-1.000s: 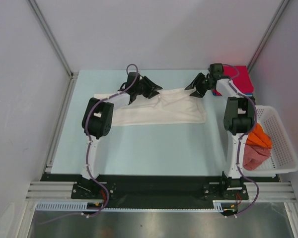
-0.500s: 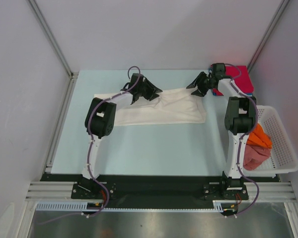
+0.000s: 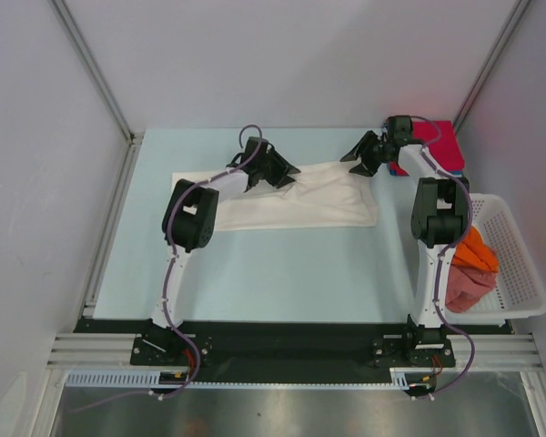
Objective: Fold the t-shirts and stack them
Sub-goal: Fold the tshirt
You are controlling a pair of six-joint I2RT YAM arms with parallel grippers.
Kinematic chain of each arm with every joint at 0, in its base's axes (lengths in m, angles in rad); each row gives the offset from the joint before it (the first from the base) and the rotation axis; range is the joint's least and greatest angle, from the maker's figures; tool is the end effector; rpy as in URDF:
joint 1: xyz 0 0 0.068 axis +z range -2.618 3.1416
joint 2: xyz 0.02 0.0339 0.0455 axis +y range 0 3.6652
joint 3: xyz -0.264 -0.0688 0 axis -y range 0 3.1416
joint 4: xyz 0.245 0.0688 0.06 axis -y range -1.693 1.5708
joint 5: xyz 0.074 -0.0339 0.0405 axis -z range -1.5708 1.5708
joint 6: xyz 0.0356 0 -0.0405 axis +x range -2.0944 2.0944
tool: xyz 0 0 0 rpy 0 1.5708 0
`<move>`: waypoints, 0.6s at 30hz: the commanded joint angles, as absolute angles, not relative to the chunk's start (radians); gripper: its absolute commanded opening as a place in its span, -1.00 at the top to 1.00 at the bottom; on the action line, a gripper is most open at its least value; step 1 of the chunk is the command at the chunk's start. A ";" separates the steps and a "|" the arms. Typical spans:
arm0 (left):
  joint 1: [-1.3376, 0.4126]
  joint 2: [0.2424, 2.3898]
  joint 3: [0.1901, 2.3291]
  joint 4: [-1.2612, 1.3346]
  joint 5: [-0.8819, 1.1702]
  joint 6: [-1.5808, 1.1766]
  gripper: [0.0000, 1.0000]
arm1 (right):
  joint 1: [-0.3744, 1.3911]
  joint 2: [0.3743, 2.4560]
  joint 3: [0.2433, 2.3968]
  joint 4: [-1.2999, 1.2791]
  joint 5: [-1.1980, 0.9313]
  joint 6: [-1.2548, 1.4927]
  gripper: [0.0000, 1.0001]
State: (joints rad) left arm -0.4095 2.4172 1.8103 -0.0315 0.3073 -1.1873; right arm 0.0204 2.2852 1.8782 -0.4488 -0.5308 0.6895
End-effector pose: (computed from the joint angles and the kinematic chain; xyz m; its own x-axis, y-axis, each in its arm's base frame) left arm 0.4909 -0.2248 0.1337 -0.7631 -0.6324 -0.1333 -0.2816 0.5110 -0.8122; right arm 0.5099 0.0284 0.1920 -0.8048 0.5323 -0.2627 0.2107 0.6698 0.7120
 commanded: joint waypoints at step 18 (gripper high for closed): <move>-0.433 2.473 1.930 -0.043 0.341 -1.201 0.57 | 0.021 2.368 1.983 -0.482 -0.505 0.646 -0.14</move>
